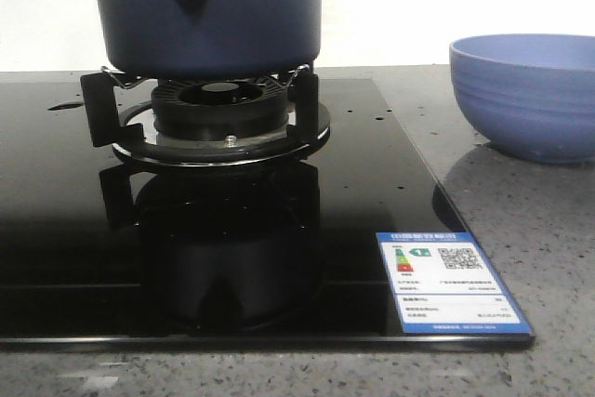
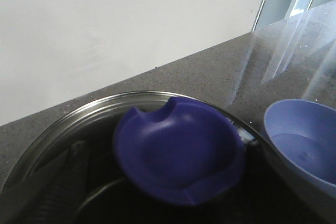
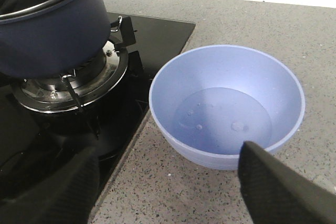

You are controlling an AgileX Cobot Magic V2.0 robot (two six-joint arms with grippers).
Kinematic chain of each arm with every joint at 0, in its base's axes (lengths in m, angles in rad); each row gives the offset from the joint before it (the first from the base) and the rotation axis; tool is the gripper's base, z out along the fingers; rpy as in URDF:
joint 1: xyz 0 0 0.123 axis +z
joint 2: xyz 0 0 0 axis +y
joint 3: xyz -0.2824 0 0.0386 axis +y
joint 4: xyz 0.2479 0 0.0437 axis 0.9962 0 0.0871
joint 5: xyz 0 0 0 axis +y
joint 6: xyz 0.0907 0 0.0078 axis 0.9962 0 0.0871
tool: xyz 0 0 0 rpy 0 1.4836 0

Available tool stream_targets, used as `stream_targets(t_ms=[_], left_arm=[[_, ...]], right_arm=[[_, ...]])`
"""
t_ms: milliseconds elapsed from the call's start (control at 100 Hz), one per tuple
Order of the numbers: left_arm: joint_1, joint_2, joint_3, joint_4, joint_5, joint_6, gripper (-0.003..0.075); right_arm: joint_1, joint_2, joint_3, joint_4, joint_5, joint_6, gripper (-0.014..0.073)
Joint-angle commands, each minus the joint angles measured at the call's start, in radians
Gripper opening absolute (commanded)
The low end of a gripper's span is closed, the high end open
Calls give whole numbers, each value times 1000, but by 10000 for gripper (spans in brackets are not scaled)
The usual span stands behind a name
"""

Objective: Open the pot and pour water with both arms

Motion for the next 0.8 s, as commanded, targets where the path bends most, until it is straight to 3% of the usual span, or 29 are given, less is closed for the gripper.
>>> stream_targets(t_ms=[0, 350, 550, 790], left_arm=[[-14, -15, -35, -48, 12, 17, 540], [-22, 0, -39, -130, 8, 184, 518], [-22, 8, -41, -188, 17, 237, 449], [-22, 25, -41, -219, 33, 238, 438]], right_arm=[[3, 13, -37, 10, -61, -11, 502], [3, 13, -37, 10, -61, -11, 502], [3, 13, -37, 10, -61, -11, 502], [3, 13, -37, 10, -57, -11, 502]])
